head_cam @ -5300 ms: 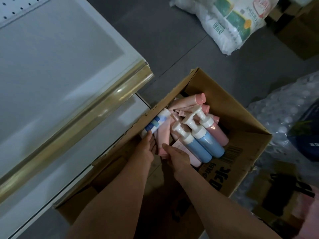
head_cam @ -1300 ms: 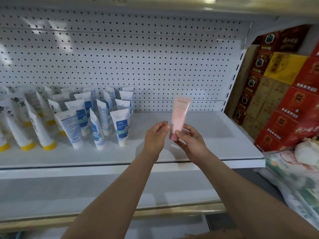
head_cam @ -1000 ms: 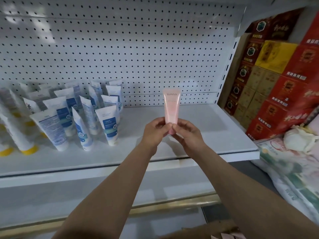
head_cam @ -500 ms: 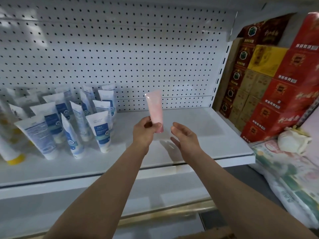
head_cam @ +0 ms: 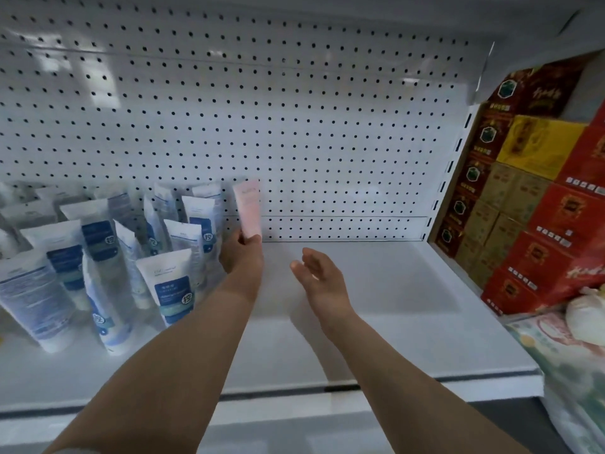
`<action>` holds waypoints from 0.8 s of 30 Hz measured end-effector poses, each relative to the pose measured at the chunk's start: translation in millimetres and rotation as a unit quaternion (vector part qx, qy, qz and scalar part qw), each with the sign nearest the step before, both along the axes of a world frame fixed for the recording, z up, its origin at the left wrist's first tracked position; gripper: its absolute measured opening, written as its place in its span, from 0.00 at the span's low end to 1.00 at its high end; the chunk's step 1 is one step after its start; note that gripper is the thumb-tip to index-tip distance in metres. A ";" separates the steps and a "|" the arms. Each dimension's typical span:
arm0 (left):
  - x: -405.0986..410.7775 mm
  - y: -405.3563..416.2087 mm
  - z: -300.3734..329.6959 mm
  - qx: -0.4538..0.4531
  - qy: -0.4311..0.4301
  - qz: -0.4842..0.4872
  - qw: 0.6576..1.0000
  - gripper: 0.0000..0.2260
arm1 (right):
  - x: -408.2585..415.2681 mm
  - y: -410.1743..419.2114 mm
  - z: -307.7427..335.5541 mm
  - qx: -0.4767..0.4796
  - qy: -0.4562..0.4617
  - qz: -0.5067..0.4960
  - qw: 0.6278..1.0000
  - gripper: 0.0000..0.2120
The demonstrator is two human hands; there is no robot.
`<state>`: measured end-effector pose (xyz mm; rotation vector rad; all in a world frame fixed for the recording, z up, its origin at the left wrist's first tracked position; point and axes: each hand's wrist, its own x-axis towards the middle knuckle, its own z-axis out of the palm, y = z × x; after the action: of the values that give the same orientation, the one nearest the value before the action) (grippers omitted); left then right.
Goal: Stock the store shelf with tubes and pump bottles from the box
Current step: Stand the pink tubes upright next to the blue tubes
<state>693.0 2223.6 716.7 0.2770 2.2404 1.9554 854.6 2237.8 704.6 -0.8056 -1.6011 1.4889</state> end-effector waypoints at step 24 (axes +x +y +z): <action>-41.1 34.5 -23.9 -0.103 0.078 0.029 0.991 0.12 | -17.1 38.9 3.6 -0.112 -0.026 0.025 0.993 0.11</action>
<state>651.9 2258.1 692.8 0.3527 2.5544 1.7640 837.5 2276.7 708.2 -0.9412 -1.5179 1.7187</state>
